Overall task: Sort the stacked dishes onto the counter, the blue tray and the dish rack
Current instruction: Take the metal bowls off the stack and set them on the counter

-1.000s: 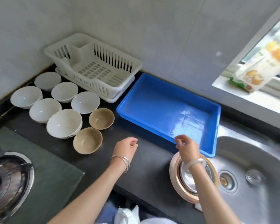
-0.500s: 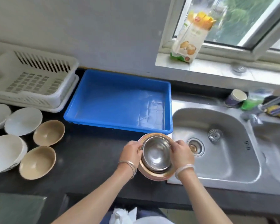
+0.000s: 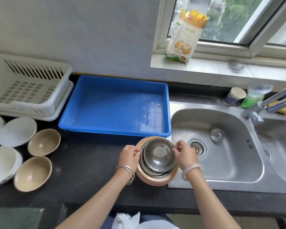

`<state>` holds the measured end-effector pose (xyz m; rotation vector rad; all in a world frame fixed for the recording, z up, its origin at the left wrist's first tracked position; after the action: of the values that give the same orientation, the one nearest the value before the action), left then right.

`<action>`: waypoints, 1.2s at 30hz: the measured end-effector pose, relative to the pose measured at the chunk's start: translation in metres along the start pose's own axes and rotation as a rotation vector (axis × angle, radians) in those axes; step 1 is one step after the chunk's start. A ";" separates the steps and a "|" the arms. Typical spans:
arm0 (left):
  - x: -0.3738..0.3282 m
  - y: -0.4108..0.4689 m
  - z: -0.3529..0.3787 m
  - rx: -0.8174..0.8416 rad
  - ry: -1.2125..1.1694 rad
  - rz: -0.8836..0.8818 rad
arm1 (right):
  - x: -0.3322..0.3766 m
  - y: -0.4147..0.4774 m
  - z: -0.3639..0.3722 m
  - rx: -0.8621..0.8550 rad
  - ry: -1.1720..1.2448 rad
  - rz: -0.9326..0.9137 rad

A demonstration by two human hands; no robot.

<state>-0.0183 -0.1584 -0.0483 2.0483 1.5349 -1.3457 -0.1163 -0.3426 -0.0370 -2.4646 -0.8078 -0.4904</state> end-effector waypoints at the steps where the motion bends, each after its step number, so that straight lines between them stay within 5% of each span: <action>1: 0.000 0.000 0.000 -0.003 -0.006 -0.006 | -0.001 0.001 -0.003 -0.007 0.016 -0.004; 15: -0.019 0.001 0.003 -0.024 0.001 -0.086 | -0.014 -0.002 -0.028 -0.031 0.277 0.028; 26: 0.009 -0.018 -0.055 -0.188 -0.469 -0.285 | 0.036 0.006 -0.038 0.049 0.465 -0.133; 36: 0.088 -0.055 -0.115 -0.431 -0.673 -0.439 | 0.117 0.004 0.031 0.269 0.408 -0.257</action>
<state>-0.0044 -0.0040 -0.0373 0.8976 1.7711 -1.4633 -0.0195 -0.2752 -0.0083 -1.9346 -0.9469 -0.8809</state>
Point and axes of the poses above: each hand's wrist, its own y-axis towards the middle knuckle, its own z-axis out of the palm, x = y × z, the point moved 4 cm from there along y, towards the middle knuckle, and after that the axes turned 6 degrees about -y, right-handed, at the moved point
